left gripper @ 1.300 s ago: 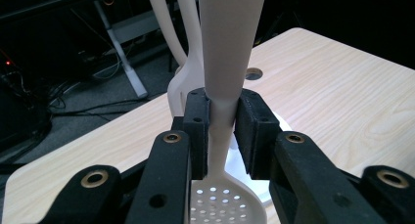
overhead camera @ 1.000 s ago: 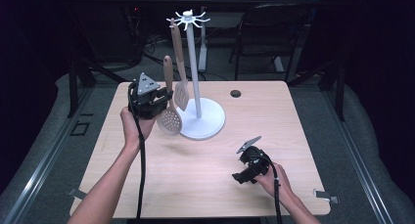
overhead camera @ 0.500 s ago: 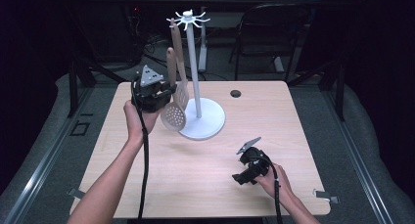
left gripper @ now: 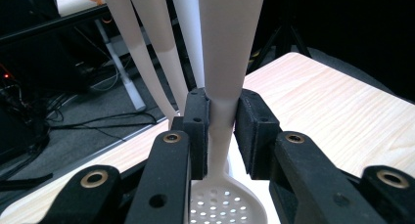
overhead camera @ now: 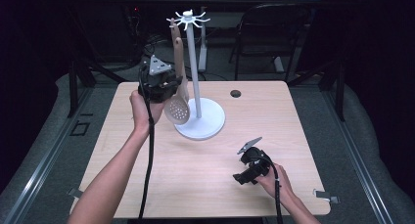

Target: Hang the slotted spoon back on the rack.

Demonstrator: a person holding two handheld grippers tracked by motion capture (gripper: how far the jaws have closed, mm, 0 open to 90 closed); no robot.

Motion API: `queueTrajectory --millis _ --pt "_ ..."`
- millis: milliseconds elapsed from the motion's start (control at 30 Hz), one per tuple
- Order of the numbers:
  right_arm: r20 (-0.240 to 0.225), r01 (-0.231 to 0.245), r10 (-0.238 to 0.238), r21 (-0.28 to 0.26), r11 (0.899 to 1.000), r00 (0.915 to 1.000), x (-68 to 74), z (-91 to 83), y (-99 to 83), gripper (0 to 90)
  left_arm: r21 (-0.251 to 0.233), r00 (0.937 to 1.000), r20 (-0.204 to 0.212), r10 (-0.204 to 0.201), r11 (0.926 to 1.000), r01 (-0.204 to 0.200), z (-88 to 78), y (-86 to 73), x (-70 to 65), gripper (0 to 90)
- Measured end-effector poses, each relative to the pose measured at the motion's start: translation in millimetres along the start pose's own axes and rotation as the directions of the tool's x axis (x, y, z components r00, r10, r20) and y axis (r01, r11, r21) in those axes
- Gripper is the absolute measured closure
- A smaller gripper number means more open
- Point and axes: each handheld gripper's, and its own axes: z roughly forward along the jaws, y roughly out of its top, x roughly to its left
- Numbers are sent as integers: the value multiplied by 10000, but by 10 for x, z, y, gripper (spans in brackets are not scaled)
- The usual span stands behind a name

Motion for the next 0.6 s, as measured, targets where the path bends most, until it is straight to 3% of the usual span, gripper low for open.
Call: queueTrajectory --millis 600 --pt "153 98 -101 224 9997 9998 -9 -4 9 135 353 9973 -507 -535 9978 553 212 211 47 754"
